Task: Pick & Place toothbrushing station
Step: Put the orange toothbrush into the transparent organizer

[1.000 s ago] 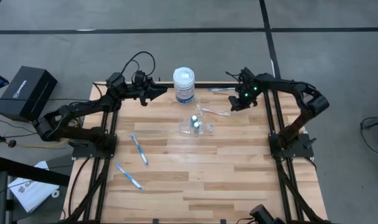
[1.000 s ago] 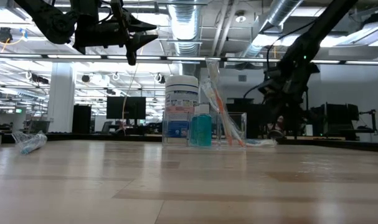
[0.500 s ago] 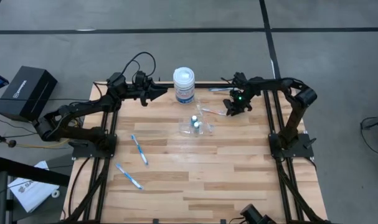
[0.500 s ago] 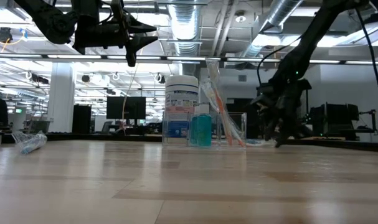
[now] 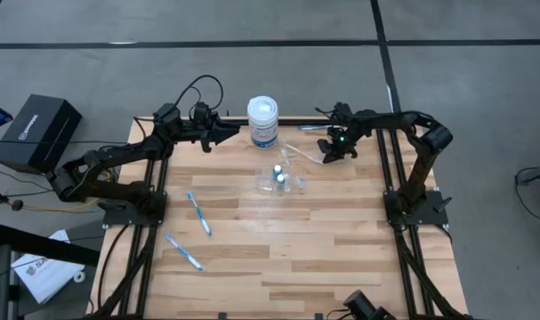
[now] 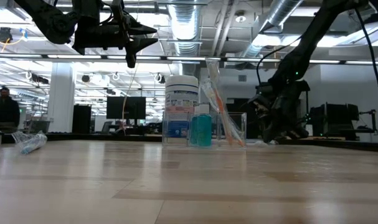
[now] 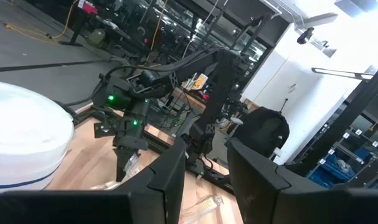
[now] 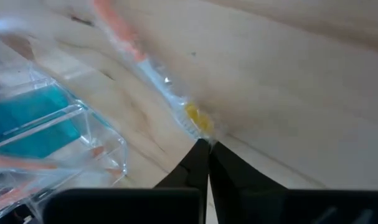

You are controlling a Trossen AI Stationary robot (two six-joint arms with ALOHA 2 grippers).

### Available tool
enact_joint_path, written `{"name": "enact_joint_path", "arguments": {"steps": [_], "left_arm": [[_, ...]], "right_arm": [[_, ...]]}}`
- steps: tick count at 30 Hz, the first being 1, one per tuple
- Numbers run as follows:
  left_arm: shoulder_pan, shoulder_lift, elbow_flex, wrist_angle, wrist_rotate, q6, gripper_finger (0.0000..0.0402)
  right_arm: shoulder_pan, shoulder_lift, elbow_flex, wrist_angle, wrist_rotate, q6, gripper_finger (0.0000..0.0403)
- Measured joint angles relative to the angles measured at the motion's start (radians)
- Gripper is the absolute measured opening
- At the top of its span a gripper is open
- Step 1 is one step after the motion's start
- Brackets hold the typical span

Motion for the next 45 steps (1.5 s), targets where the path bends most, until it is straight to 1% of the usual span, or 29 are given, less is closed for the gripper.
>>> {"name": "enact_joint_path", "arguments": {"steps": [3,7,13,20,25,28,31,36,42,45], "left_arm": [[0.000,0.000,0.000,0.000,-0.001,0.000,0.0115],[0.000,0.000,0.000,0.001,-0.006,0.004,0.0115],[0.000,0.000,0.000,0.003,-0.006,0.009,0.0115],[0.000,0.000,0.000,0.004,-0.006,0.011,0.0115],[0.000,0.000,0.000,0.005,-0.006,0.011,0.0115],[0.000,0.000,0.000,0.005,-0.006,0.011,0.0115],[0.000,0.000,0.000,0.005,-0.005,0.011,0.0115],[0.000,0.000,0.000,0.004,0.002,0.011,0.0115],[0.000,0.000,0.000,0.004,0.003,0.011,0.0115],[0.000,0.000,0.000,0.004,0.021,0.011,0.0115]], "right_arm": [[0.000,-0.038,0.004,-0.014,-0.025,0.000,0.0001],[-0.015,-0.115,0.035,-0.120,-0.024,-0.024,0.0000],[-0.018,-0.239,0.132,-0.423,0.046,-0.125,0.0000],[0.001,-0.360,0.327,-0.751,0.136,-0.200,0.0000],[0.007,-0.400,0.510,-0.899,0.183,-0.203,0.0000],[0.008,-0.400,0.612,-0.980,0.189,-0.202,0.0000],[0.033,-0.395,0.696,-0.999,0.182,-0.185,0.0000],[0.094,-0.388,0.789,-1.002,0.108,-0.124,0.0000],[0.213,-0.387,0.805,-1.003,0.047,-0.030,0.0000],[0.278,-0.387,0.805,-1.004,0.019,0.002,0.0000]]}}
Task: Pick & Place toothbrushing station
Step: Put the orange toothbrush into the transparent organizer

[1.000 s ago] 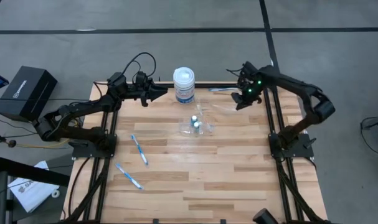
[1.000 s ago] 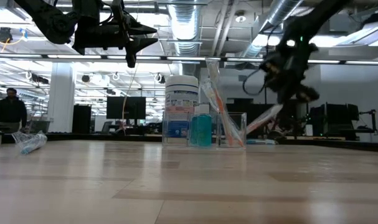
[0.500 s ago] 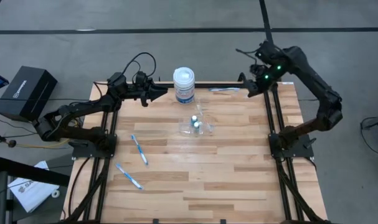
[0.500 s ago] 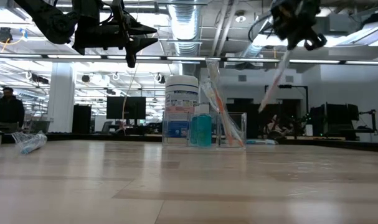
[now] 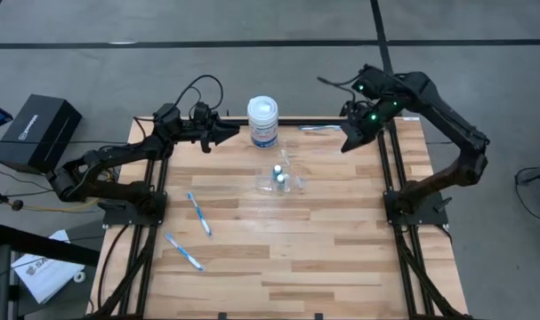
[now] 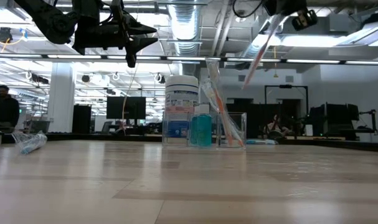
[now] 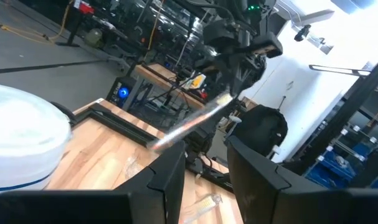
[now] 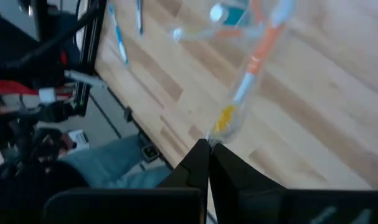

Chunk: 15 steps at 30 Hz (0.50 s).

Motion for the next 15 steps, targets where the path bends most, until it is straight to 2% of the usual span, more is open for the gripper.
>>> {"name": "enact_joint_path", "arguments": {"steps": [8,15], "left_arm": [[0.000,0.000,0.000,0.000,0.001,0.008,0.0115],[0.000,0.000,0.000,0.000,0.001,0.019,0.0115]], "right_arm": [[0.130,0.000,0.000,0.000,-0.029,0.082,0.0000],[0.162,0.034,0.000,0.001,-0.029,0.080,0.0000]]}}
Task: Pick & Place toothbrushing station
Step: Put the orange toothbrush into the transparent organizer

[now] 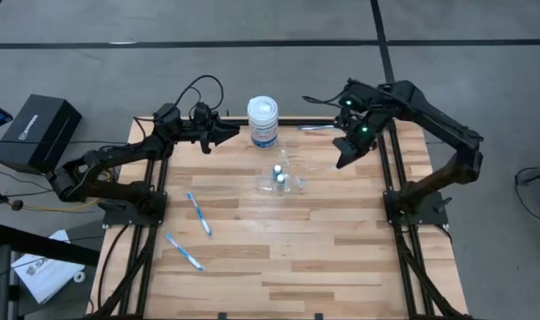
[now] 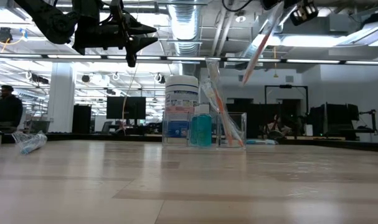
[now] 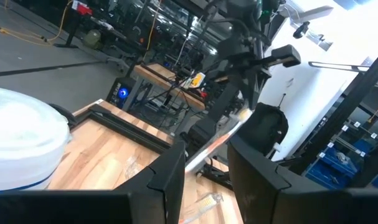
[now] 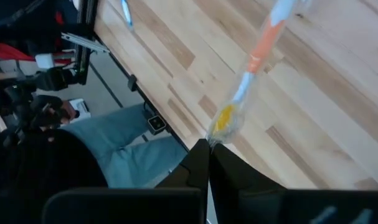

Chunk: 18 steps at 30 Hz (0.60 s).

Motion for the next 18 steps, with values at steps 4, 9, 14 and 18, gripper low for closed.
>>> {"name": "enact_joint_path", "arguments": {"steps": [4,9,14,18], "left_arm": [[0.000,0.000,0.000,0.000,0.000,-0.001,0.0115],[0.000,0.000,0.000,0.000,0.000,-0.003,0.0115],[0.000,0.000,0.000,0.000,0.002,-0.003,0.0115],[0.000,0.000,0.000,0.000,0.006,-0.003,0.0115]], "right_arm": [[0.000,0.053,0.000,0.004,-0.016,-0.055,0.0000],[-0.001,0.136,0.000,0.001,-0.040,-0.137,0.0000],[-0.001,0.188,0.000,0.000,-0.052,-0.189,0.0000],[-0.019,0.195,0.000,0.000,-0.064,-0.214,0.0000]]}}
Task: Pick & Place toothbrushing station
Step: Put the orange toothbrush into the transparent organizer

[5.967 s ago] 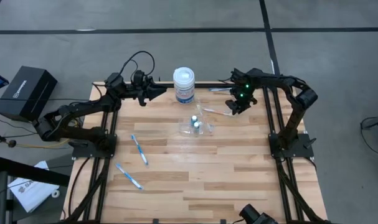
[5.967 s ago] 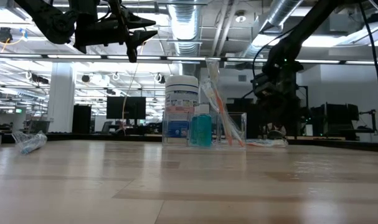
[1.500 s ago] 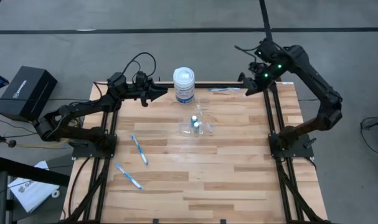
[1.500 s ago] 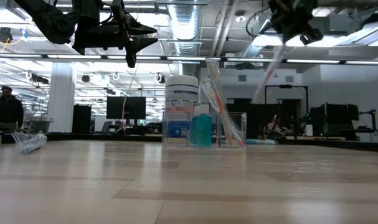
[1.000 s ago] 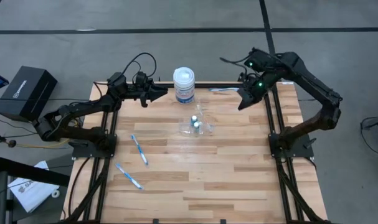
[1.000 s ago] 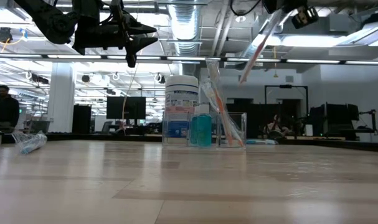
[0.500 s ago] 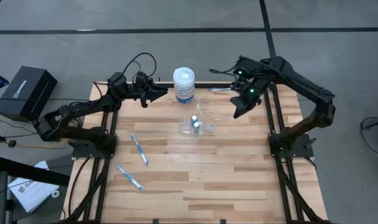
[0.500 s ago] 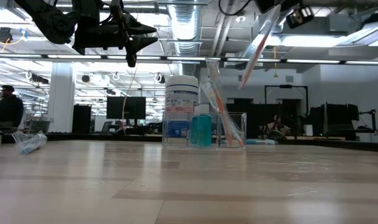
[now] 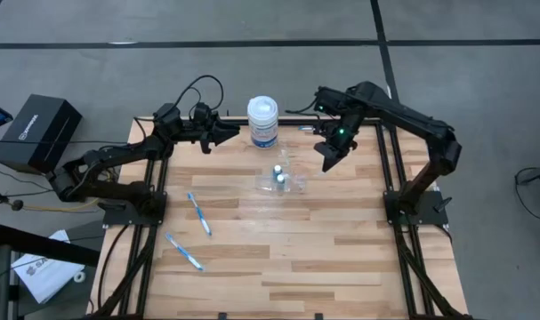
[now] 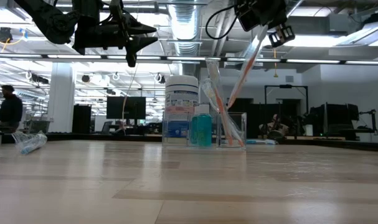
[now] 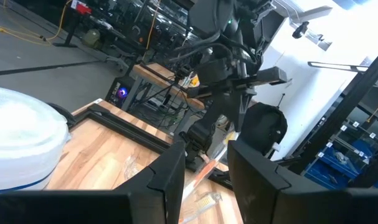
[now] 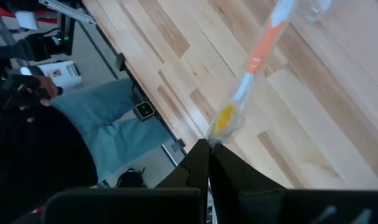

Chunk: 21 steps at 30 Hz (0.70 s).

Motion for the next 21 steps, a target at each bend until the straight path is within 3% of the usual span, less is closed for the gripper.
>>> {"name": "enact_joint_path", "arguments": {"steps": [21], "left_arm": [[0.000,0.000,0.000,0.001,-0.001,0.000,0.0115]], "right_arm": [[-0.022,0.156,-0.006,0.002,-0.028,-0.116,0.0000]]}}
